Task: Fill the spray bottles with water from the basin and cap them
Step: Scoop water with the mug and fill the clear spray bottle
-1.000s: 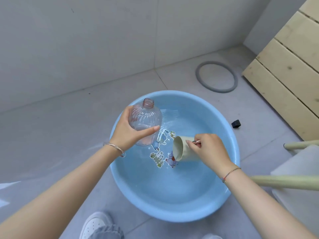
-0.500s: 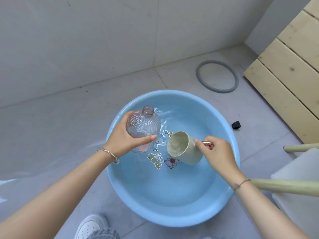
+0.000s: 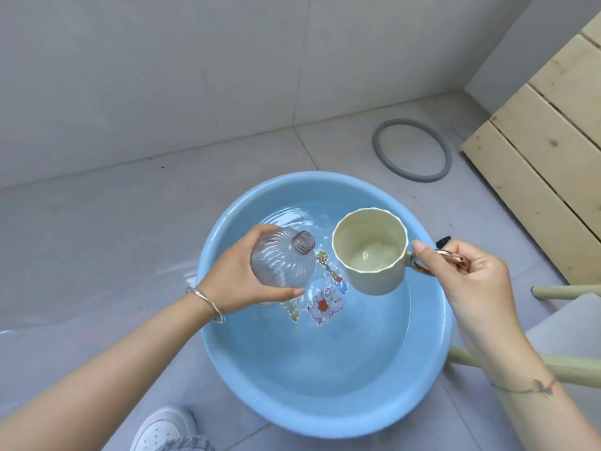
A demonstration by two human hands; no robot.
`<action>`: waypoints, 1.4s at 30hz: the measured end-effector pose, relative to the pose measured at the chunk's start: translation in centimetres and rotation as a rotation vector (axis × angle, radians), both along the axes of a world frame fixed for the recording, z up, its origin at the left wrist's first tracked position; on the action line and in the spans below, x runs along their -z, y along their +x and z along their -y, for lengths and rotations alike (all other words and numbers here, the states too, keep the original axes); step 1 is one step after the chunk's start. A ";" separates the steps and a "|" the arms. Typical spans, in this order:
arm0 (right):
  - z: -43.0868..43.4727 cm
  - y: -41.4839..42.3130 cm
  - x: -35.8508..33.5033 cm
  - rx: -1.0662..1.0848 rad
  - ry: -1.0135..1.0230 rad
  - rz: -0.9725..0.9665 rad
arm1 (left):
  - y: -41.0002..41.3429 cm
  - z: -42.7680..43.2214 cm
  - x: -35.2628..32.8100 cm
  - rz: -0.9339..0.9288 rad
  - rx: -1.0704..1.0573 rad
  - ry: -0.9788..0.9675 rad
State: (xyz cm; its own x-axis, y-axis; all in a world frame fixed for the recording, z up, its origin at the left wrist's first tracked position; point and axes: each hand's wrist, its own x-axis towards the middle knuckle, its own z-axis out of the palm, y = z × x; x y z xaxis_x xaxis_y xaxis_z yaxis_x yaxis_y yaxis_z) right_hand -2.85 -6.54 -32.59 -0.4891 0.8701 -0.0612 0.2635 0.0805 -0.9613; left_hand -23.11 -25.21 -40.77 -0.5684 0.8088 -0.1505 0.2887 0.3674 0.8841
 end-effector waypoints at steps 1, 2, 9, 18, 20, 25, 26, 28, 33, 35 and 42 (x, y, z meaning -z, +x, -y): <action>0.1 0.0 -0.1 -0.006 0.006 0.000 | 0.1 0.0 0.0 -0.001 0.008 -0.004; 0.1 0.0 -0.3 -0.016 0.013 0.008 | 0.2 0.0 0.1 -0.001 0.016 -0.003; 0.6 -0.5 -0.7 -0.012 0.130 0.054 | 0.8 -0.1 0.2 -0.019 0.059 0.005; 0.9 -1.1 -1.4 -0.026 0.308 0.143 | 1.1 -0.1 0.2 -0.013 0.076 -0.030; 0.9 -1.2 -1.4 -0.033 0.328 0.152 | 1.1 -0.1 0.3 -0.020 0.079 -0.046; 0.9 -1.1 -1.3 -0.062 0.366 0.171 | 1.2 -0.1 0.4 -0.016 0.081 -0.062; 0.9 -1.1 -1.3 -0.067 0.377 0.177 | 1.2 -0.1 0.5 -0.016 0.083 -0.064; 0.9 -1.1 -1.3 -0.074 0.395 0.185 | 1.2 -0.1 0.5 -0.018 0.084 -0.068; 1.1 -1.1 -1.7 -0.077 0.450 0.177 | 1.3 -0.2 0.4 -0.018 0.084 -0.071; 1.1 -1.1 -1.8 -0.076 0.472 0.179 | 1.3 -0.3 0.3 -0.019 0.079 -0.069; 1.2 -1.1 -2.1 -0.106 0.565 0.173 | 1.4 -0.4 0.4 -0.021 0.069 -0.074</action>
State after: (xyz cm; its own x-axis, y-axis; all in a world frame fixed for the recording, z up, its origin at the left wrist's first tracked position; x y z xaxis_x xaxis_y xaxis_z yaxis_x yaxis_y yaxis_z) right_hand -3.97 -7.71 -30.51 -0.5989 0.7383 0.3102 0.3748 0.6008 -0.7061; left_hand -21.72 -24.80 -41.14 -0.5157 0.8331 -0.2002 0.3337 0.4105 0.8486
